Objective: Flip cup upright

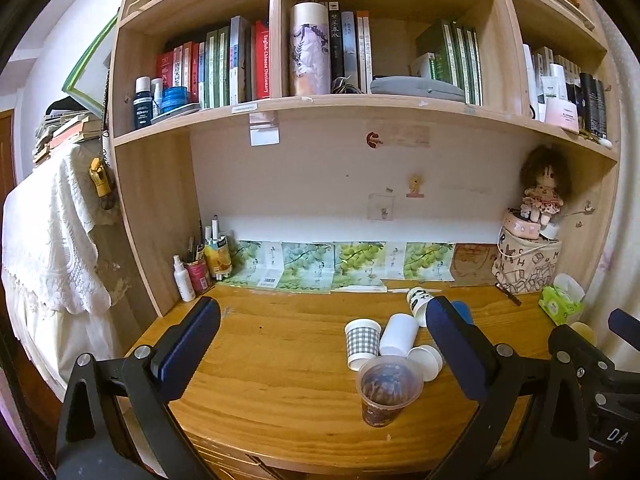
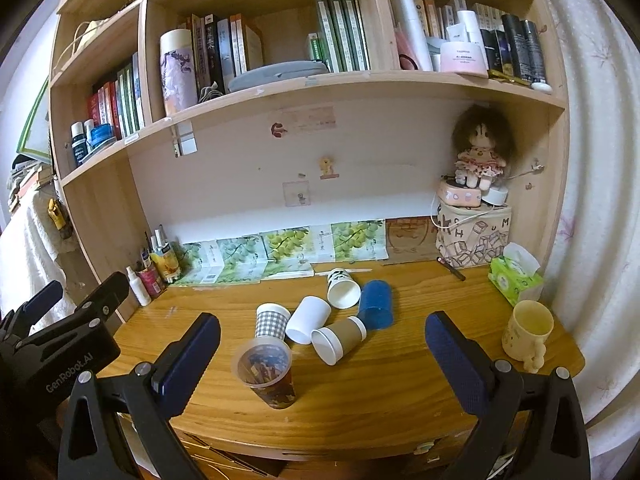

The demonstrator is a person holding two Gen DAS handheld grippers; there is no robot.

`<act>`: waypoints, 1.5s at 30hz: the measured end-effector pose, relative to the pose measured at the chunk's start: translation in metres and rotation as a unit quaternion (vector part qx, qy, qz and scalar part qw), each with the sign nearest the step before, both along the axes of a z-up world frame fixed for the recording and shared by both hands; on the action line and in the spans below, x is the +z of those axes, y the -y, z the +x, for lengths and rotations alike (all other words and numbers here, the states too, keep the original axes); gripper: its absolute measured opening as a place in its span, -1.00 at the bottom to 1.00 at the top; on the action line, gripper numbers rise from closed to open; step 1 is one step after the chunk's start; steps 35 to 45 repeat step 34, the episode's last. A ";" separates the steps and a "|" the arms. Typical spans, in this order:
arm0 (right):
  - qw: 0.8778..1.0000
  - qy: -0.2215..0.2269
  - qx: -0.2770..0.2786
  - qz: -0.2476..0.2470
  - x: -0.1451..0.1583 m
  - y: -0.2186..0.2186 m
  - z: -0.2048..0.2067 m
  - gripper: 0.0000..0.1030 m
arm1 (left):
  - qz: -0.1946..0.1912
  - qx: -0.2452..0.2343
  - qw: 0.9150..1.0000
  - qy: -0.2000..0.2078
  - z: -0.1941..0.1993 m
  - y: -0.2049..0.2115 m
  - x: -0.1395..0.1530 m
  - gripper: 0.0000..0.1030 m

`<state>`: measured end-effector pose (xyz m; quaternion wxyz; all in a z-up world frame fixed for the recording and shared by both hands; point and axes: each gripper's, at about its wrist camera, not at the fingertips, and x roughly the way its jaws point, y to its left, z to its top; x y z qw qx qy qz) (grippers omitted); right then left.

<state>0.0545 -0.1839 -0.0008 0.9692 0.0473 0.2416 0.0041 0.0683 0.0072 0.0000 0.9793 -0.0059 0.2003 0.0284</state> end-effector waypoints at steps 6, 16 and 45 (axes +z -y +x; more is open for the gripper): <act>1.000 -0.003 0.001 -0.006 -0.001 0.000 0.006 0.99 | -0.003 -0.007 1.000 0.000 0.007 0.002 -0.001 1.00; 1.000 -0.009 0.002 -0.014 -0.004 0.001 0.018 0.99 | -0.006 -0.013 1.000 0.001 0.017 0.005 -0.005 1.00; 1.000 -0.005 -0.004 -0.009 -0.009 0.013 0.039 0.99 | -0.005 -0.015 1.000 0.004 0.031 0.009 -0.009 0.99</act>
